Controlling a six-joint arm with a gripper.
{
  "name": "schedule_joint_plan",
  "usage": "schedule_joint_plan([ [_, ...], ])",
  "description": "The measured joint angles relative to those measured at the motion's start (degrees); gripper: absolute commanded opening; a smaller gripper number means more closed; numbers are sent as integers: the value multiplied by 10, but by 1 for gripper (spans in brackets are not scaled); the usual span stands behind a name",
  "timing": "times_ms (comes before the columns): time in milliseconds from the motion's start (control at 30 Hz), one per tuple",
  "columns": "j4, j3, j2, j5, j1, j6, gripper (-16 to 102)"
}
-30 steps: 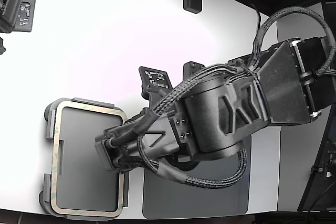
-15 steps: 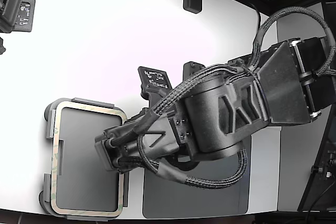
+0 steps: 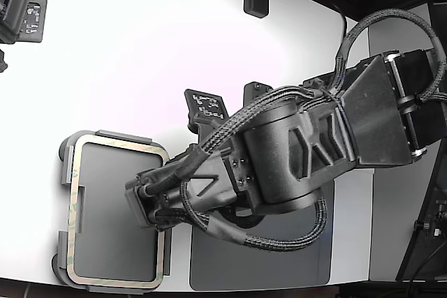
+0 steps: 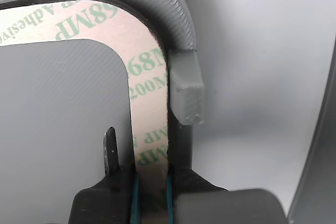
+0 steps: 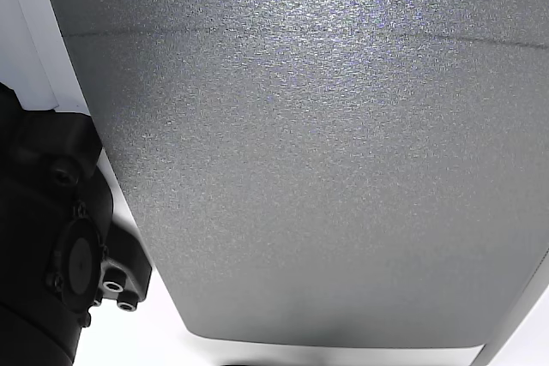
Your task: Grab top frame and put it into gray box.
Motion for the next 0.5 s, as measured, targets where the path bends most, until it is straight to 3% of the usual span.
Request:
schedule_joint_plan([
  [167, 0, -3, -1, 0, 0, 0, -8],
  [200, 0, -3, -2, 1, 0, 1, 11],
  [233, 0, -3, -2, 2, 0, 3, 63],
  [267, 0, -4, -2, 2, 1, 6, 86],
  [300, 0, -4, -4, 2, 1, 13, 83],
  [333, 0, -6, -5, 2, 1, 21, 99],
  [500, 0, -24, -11, 12, 1, 23, 100],
])
